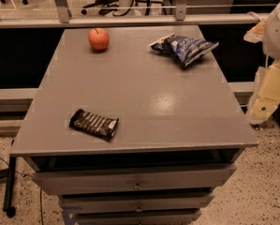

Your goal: Move blue chip bag near apple

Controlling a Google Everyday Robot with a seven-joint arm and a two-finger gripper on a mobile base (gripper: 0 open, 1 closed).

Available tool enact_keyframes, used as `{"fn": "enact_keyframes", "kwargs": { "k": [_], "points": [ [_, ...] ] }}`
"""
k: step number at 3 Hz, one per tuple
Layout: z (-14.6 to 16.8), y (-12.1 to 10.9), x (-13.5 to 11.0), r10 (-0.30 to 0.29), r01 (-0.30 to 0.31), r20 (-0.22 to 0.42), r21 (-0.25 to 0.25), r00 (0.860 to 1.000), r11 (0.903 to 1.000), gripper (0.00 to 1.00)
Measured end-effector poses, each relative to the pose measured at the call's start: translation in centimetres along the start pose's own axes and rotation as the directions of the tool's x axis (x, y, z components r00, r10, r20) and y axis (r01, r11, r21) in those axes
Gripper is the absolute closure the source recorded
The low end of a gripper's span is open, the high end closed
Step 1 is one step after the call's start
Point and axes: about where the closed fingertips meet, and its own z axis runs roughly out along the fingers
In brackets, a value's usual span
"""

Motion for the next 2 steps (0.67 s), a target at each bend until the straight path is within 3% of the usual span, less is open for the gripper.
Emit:
{"fn": "enact_keyframes", "kwargs": {
  "k": [1,2],
  "points": [
    [0.2,-0.6,-0.1,-0.001,0.001,0.014,0.016,1.0,0.9999,0.0],
    [2.3,-4.6,-0.8,-0.008,0.004,0.077,0.061,0.997,0.9981,0.0]
  ]
}}
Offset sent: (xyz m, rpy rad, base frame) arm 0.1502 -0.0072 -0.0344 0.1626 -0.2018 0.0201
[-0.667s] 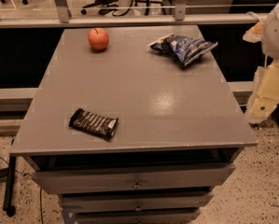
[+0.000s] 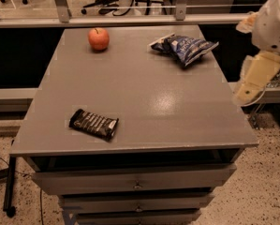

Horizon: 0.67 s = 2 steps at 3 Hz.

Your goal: Move blue chip bag near apple

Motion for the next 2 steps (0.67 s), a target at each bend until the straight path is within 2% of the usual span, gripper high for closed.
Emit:
{"fn": "enact_keyframes", "kwargs": {
  "k": [1,2],
  "points": [
    [4.2,-6.5,-0.9,0.021,-0.028,0.116,0.06,0.993,0.9978,0.0],
    [8.5,-11.6,-2.6,0.093,-0.11,0.242,0.06,0.966,0.9921,0.0]
  ]
}}
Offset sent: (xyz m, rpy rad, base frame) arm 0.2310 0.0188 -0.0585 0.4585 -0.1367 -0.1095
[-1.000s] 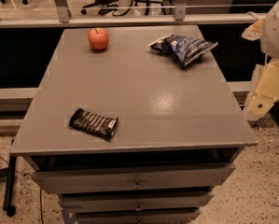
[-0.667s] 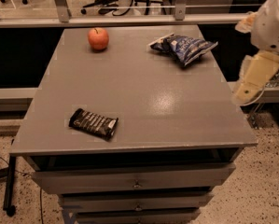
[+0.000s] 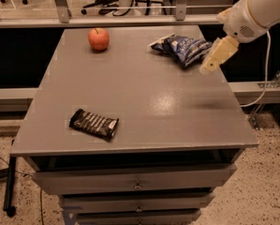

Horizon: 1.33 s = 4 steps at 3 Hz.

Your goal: Move blue chip bag near apple

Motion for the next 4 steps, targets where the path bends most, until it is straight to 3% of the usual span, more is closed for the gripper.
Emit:
{"fn": "enact_keyframes", "kwargs": {
  "k": [1,2,3,4],
  "points": [
    [5.6,-3.0,-1.3,0.115,-0.114,0.111,-0.021,0.987,0.9933,0.0],
    [10.2,-5.4,-2.0,0.225,-0.221,0.183,-0.044,0.957,0.9743,0.0],
    [13.3,-7.6,-2.3,0.277,-0.276,0.214,-0.038,0.937,0.9604,0.0],
    [14.6,-8.7,-2.4,0.285,-0.286,0.223,-0.029,0.932,0.9578,0.18]
  ]
}}
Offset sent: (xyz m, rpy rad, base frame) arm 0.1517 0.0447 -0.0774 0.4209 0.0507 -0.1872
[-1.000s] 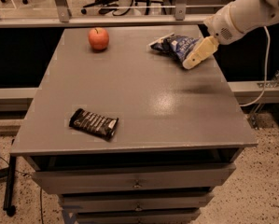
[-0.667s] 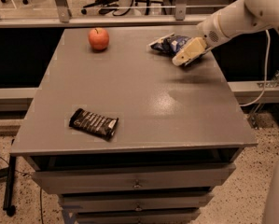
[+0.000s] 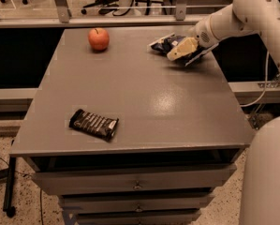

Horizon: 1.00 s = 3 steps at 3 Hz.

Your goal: Move blue chip bag near apple

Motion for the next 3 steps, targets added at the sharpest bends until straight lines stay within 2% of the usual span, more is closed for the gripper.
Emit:
{"fn": "enact_keyframes", "kwargs": {
  "k": [1,3],
  "points": [
    [-0.1,-0.3,-0.7,-0.019,0.019,0.015,0.008,1.0,0.9998,0.42],
    [-3.9,1.4,-4.4,-0.102,0.102,0.107,0.002,0.989,0.9948,0.88]
  ]
}}
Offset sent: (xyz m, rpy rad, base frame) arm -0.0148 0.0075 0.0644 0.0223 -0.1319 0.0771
